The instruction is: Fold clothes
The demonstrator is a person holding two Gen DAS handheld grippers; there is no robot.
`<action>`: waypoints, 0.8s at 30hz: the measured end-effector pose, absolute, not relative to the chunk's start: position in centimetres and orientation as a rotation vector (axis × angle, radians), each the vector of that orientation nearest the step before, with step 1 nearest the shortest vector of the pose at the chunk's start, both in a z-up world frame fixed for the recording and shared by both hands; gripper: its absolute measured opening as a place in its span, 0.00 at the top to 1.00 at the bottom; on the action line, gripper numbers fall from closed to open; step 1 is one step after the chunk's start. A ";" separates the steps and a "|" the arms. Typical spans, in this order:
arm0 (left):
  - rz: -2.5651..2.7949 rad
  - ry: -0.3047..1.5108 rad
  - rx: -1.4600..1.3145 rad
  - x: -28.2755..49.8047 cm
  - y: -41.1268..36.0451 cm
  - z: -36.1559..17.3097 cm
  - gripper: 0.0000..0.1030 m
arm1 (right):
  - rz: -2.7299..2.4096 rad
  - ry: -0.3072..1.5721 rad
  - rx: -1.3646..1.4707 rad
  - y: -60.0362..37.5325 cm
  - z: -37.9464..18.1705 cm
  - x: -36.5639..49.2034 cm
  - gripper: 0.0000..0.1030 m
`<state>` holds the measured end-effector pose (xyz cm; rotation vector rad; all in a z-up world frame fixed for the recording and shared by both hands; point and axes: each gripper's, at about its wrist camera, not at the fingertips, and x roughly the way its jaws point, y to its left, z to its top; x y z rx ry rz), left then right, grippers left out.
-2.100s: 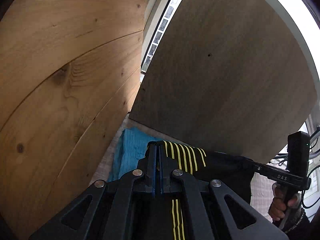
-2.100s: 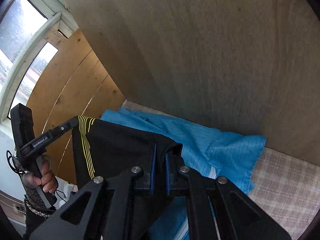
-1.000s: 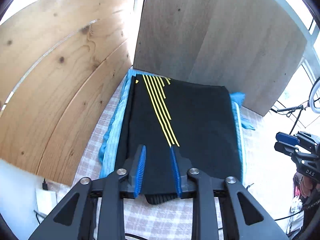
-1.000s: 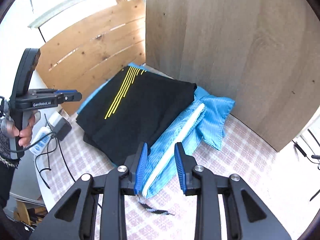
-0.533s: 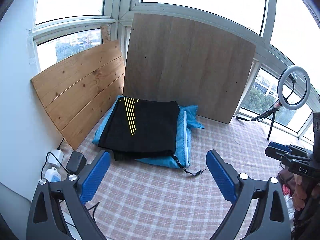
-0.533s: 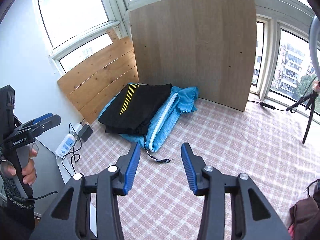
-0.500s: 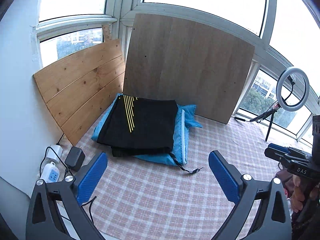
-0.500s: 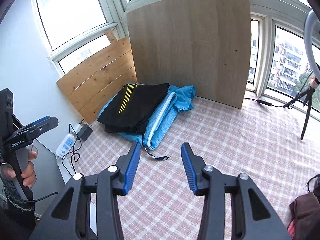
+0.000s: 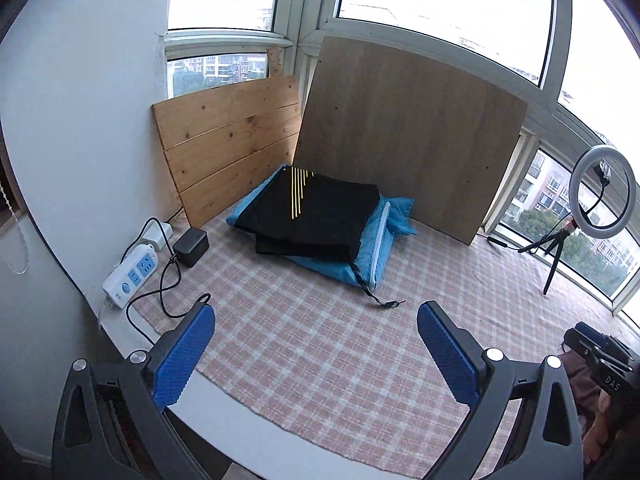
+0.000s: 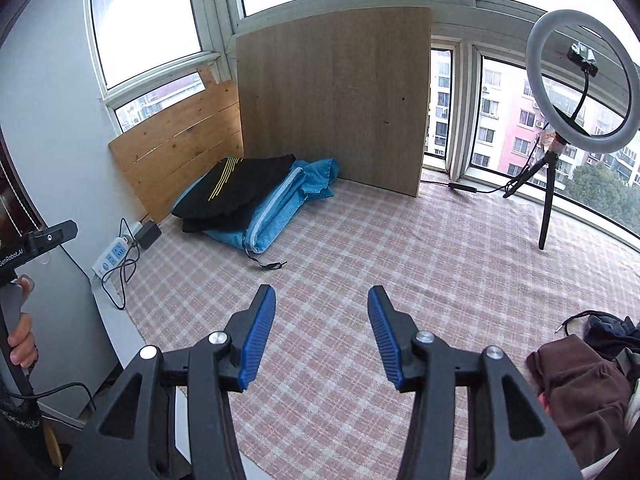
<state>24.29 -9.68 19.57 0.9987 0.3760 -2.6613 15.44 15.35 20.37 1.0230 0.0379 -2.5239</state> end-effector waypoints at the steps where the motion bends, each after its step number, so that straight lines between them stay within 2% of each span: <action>1: -2.655 0.379 0.998 24.7 -9.4 19.5 0.01 | -2.516 0.036 1.024 15.6 20.2 15.6 0.54; 9: -2.604 0.450 0.950 26.6 -8.8 19.8 0.01 | -2.507 0.047 1.038 17.1 18.9 16.5 0.54; 24: -2.558 0.434 0.914 27.2 -7.8 20.4 0.01 | -2.521 0.052 1.037 19.1 18.5 16.4 0.53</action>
